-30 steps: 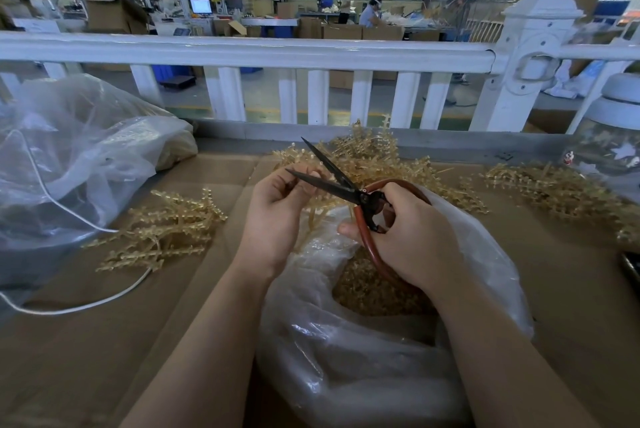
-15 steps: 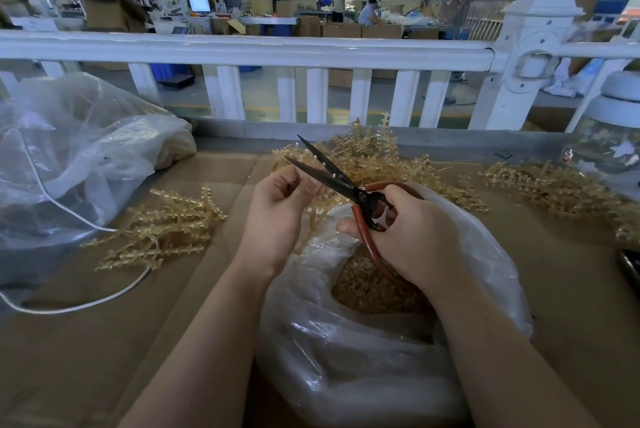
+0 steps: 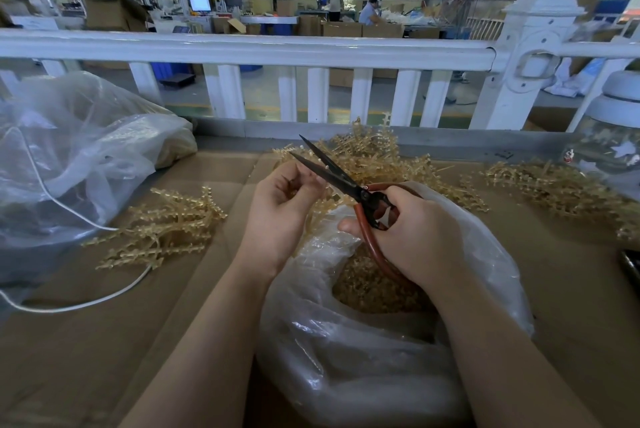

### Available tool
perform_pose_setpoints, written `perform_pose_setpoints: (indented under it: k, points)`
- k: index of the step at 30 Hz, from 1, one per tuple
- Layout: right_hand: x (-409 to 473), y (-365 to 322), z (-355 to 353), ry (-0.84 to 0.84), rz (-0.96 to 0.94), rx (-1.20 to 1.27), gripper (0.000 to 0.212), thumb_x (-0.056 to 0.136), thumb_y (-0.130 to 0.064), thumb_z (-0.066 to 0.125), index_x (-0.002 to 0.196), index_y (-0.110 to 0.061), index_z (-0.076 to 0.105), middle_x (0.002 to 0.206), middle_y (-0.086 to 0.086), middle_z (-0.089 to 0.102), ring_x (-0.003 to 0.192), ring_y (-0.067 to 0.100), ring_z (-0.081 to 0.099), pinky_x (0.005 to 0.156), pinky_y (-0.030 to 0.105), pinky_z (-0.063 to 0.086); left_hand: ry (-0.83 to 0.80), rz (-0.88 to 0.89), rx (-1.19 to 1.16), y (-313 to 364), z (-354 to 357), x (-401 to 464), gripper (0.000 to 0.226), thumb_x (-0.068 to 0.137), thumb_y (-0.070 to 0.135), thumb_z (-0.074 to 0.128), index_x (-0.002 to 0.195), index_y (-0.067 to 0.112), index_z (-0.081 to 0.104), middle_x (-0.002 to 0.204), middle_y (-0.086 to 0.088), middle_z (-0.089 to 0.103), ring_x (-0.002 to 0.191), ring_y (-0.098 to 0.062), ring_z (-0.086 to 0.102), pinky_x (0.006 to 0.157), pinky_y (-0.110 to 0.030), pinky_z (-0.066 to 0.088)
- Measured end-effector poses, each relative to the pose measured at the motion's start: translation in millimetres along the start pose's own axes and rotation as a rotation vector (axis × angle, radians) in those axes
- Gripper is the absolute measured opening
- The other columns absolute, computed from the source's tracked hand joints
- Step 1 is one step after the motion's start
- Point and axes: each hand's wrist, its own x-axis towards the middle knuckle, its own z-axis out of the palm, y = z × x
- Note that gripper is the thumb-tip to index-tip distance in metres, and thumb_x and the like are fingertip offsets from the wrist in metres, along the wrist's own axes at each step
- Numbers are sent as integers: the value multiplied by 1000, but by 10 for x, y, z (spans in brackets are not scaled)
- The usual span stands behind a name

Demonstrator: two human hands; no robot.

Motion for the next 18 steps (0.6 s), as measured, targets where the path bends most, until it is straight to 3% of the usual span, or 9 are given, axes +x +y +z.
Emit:
perform_pose_setpoints:
  k: [6,9,18]
  points:
    - [6,-9,-12,4,-28,-15,75,65,-94,37,93,-31,67,70,-23,54,63,-1,52,53,9,35,-7,-21,24,4,-3,-7,9,93,-8,55,93,-13,61,84,-18,60,81,-20,56,80,-28,49]
    - [4,-6,-20,0,-43,-10,77,66,-93,38,97,-29,68,75,-21,59,67,3,56,55,8,36,0,-44,3,16,3,-6,10,92,-8,54,92,-9,64,79,-10,61,76,-13,57,74,-19,48]
    - [1,5,-15,15,-44,-23,76,68,-93,40,88,-26,69,70,-17,62,62,1,57,54,11,42,-53,-30,-25,56,27,-17,25,93,-8,53,79,9,63,69,7,61,71,-5,56,72,-16,47]
